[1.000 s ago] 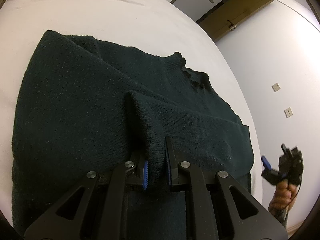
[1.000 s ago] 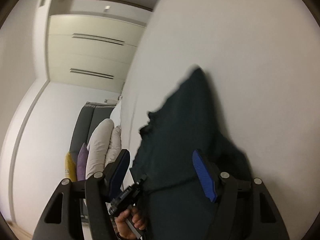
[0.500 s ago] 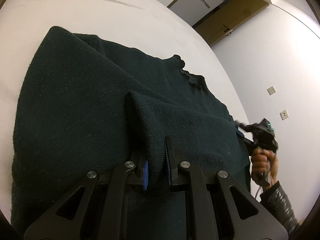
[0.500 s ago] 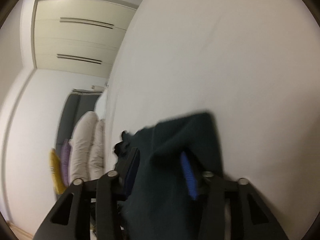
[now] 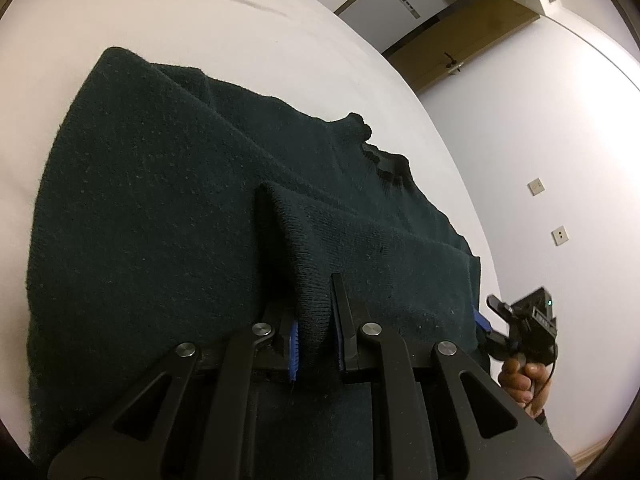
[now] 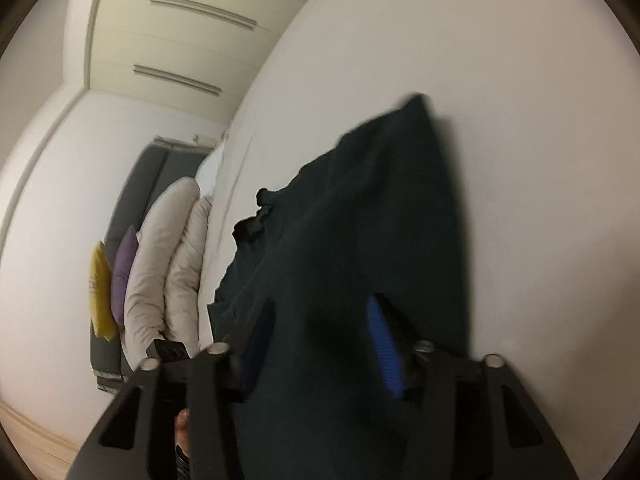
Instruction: Fold small clothes
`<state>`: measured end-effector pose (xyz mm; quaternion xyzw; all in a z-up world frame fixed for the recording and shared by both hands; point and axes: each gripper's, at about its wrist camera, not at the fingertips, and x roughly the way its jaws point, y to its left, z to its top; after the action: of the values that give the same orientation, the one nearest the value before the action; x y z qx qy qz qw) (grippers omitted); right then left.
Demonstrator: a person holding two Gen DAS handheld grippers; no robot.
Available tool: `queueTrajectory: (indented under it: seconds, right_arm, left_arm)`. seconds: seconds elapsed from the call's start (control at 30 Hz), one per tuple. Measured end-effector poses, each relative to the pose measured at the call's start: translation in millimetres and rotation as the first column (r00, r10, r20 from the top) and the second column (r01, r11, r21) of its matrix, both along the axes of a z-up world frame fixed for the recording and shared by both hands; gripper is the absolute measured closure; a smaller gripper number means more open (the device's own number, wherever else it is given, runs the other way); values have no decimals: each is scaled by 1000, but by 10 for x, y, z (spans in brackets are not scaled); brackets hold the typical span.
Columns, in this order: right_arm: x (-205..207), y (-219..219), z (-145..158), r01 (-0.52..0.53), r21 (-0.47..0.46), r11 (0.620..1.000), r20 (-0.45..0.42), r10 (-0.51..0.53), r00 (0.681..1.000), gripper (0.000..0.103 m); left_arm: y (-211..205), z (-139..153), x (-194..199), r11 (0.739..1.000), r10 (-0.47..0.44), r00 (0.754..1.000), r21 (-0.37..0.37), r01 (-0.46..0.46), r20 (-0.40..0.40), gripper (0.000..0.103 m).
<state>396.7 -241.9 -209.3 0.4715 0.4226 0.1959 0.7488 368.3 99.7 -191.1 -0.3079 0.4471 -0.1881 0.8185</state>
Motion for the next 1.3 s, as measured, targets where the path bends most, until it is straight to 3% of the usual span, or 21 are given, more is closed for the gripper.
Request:
queueTrajectory:
  seconds: [0.07, 0.17, 0.27, 0.37, 0.47, 0.5, 0.57, 0.67, 0.77, 0.87, 0.97, 1.1, 1.13, 1.2, 1.3]
  right_arm:
    - [-172, -70, -24, 15, 19, 1000, 2, -15, 1000, 64]
    - [-352, -54, 72, 8, -70, 998, -19, -9, 1000, 63]
    - [-425, -40, 278, 15, -62, 998, 18, -14, 1000, 47]
    - [-303, 76, 404, 3, -21, 1000, 67, -1, 998, 42]
    - [-37, 261, 180, -23, -16, 1000, 21, 23, 1000, 35]
    - [-3, 292, 42, -28, -48, 998, -14, 27, 1000, 52]
    - [-107, 265, -20, 14, -82, 997, -11, -15, 1000, 69]
    - [-366, 201, -19, 4, -24, 1000, -29, -5, 1000, 67]
    - [-619, 166, 179, 1, -62, 998, -23, -3, 1000, 49]
    - [-648, 153, 466, 12, -26, 1000, 80, -10, 997, 44]
    - [-437, 279, 560, -6, -20, 1000, 124, 8, 992, 37]
    - [-218, 398, 232, -12, -18, 1000, 43, 12, 999, 31]
    - [-236, 415, 61, -13, -42, 999, -4, 13, 1000, 32]
    - [-402, 390, -15, 20, -67, 998, 68, -15, 998, 49]
    - [-711, 321, 0, -8, -52, 999, 75, 12, 997, 48]
  left_arm:
    - [23, -8, 7, 1000, -1, 1000, -9, 1, -1, 89]
    - [15, 11, 30, 1000, -3, 1000, 3, 3, 1, 89]
    - [-18, 54, 60, 999, -6, 1000, 35, 6, 8, 89]
    - [-54, 65, 92, 998, -19, 1000, 66, 19, 8, 89]
    - [-32, 86, 41, 997, -18, 1000, 77, 16, 15, 88]
    - [-3, 105, -4, 997, -7, 1000, 79, 6, 19, 87]
    - [103, 174, -151, 992, 32, 999, 118, -36, 40, 87]
    - [393, 298, -410, 973, 106, 992, 201, -117, 66, 87]
    - [756, 446, -664, 937, 226, 968, 247, -247, 109, 87]
    - [950, 586, -783, 918, 296, 944, 230, -323, 146, 87]
    - [831, 642, -699, 927, 253, 955, 243, -285, 155, 87]
    - [467, 538, -541, 924, 158, 974, 324, -204, 165, 87]
    - [347, 402, -484, 913, 131, 984, 371, -167, 122, 87]
    - [288, 187, -461, 895, 120, 990, 423, -143, 80, 87]
    - [339, 237, -548, 893, 144, 987, 420, -163, 76, 87]
